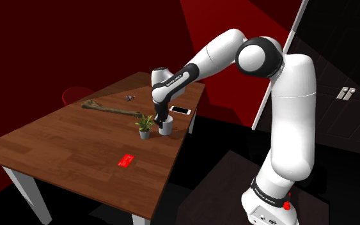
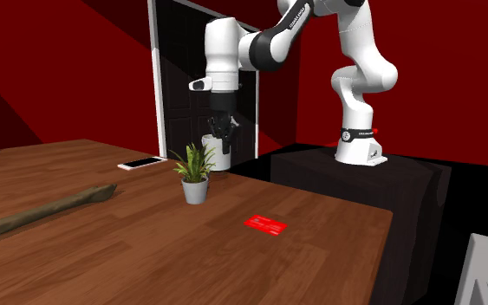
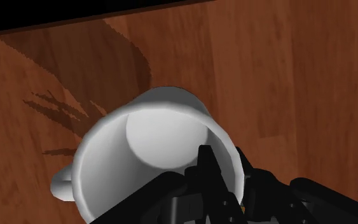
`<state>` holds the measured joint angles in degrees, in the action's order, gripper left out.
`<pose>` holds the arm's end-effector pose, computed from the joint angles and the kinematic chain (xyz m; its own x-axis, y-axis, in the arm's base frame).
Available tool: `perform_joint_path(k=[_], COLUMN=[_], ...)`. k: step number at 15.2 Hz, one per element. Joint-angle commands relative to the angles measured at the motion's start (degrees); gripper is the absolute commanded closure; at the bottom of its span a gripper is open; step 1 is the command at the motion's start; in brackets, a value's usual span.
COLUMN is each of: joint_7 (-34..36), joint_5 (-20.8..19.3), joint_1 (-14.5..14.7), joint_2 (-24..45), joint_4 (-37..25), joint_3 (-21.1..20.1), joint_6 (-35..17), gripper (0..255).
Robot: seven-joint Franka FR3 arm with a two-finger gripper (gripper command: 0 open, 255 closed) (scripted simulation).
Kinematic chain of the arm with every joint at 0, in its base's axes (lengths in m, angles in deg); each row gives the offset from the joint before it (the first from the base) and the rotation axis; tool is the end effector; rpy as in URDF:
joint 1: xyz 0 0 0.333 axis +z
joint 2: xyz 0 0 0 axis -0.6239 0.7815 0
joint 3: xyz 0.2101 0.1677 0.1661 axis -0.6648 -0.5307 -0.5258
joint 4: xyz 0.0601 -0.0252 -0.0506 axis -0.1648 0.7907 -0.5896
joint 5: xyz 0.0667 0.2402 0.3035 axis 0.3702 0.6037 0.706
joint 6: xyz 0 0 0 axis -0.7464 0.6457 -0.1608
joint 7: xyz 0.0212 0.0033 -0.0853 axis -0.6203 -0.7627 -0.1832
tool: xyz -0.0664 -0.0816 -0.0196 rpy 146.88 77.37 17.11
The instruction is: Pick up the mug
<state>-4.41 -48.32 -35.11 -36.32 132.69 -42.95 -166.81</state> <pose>0.6099 0.0258 0.2754 0.9736 0.2218 -0.0535 0.2250 -0.9723 0.0632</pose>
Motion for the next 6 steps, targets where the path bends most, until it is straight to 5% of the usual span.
perform_joint_path(k=[1,6], joint_7=[-0.06,-0.23], joint_5=[0.06,0.16], joint_1=[0.04,0.04], joint_2=[-1.0,-2.46], joint_4=[-0.28,-0.81], joint_3=[-0.04,-0.08], joint_6=[1.28,3.27], gripper=[255,255])
